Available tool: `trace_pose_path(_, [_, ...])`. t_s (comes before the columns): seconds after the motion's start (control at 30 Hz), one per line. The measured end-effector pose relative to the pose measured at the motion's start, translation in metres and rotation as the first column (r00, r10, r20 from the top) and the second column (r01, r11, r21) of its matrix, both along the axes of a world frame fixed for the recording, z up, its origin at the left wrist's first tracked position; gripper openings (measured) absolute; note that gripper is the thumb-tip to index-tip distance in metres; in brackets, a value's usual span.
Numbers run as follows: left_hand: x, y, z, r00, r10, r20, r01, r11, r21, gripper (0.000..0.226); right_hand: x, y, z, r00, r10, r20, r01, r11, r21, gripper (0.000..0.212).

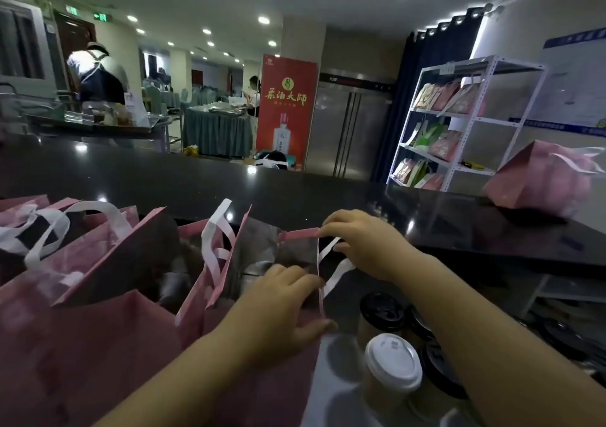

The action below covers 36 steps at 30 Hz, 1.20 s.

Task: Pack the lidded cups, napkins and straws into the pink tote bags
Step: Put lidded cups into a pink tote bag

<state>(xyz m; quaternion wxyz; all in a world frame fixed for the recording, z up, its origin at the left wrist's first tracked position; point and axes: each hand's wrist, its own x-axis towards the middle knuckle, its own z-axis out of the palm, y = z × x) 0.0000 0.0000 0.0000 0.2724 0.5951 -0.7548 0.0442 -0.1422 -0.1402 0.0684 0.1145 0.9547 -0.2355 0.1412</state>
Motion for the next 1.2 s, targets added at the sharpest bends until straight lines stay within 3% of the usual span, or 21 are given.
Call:
trace_pose_path(0.13, [-0.003,-0.012,-0.01,0.994,0.026,0.105,-0.031,0.998,0.047,0.058,0.019,-0.018,-0.013,0.956,-0.109,-0.274,0.13,0.99,0.059,0.053])
trace_pose_path(0.23, [-0.002,-0.01,-0.011,0.999,0.01,0.045,-0.011,1.0,0.021,0.052,0.026,-0.025,-0.025,0.936,-0.13,-0.327,0.147,0.989,0.029,0.042])
trace_pose_path(0.37, [-0.003,0.006,-0.005,0.999,-0.039,0.038,0.043,0.994,-0.103,0.038,0.018,-0.027,-0.035,0.971,-0.079,-0.225,0.069,0.996,-0.055,0.016])
trace_pose_path(0.5, [-0.004,0.032,0.001,0.997,0.021,0.079,-0.007,0.985,-0.171,0.036,-0.002,-0.025,-0.046,0.996,0.007,-0.086,-0.008,1.0,-0.019,0.016])
trace_pose_path(0.7, [-0.002,0.077,0.003,0.978,0.195,0.075,-0.184,0.974,-0.135,0.046,-0.032,0.015,-0.053,0.97,0.16,0.184,-0.177,0.981,0.081,0.007])
trace_pose_path(0.77, [-0.003,0.087,0.003,0.965,0.256,0.058,-0.247,0.96,-0.128,0.037,-0.038,0.028,-0.057,0.956,0.175,0.234,-0.199,0.977,0.08,0.011])
trace_pose_path(0.9, [-0.01,0.105,-0.002,0.929,0.364,0.058,-0.35,0.921,-0.174,0.024,-0.043,0.05,-0.063,0.937,0.194,0.292,-0.214,0.976,0.038,0.008])
trace_pose_path(1.03, [-0.027,0.115,-0.023,0.871,0.481,-0.103,-0.491,0.865,-0.104,0.034,-0.049,0.062,-0.07,0.936,0.133,0.326,-0.133,0.991,-0.022,0.005])
trace_pose_path(1.1, [-0.032,0.115,-0.029,0.878,0.442,-0.183,-0.458,0.887,-0.059,0.037,-0.053,0.065,-0.072,0.936,0.092,0.339,-0.095,0.995,-0.008,0.006])
trace_pose_path(1.2, [-0.028,0.107,-0.031,0.919,0.327,-0.218,-0.358,0.926,-0.121,0.029,-0.057,0.07,-0.073,0.935,0.061,0.348,-0.075,0.997,0.027,0.008])
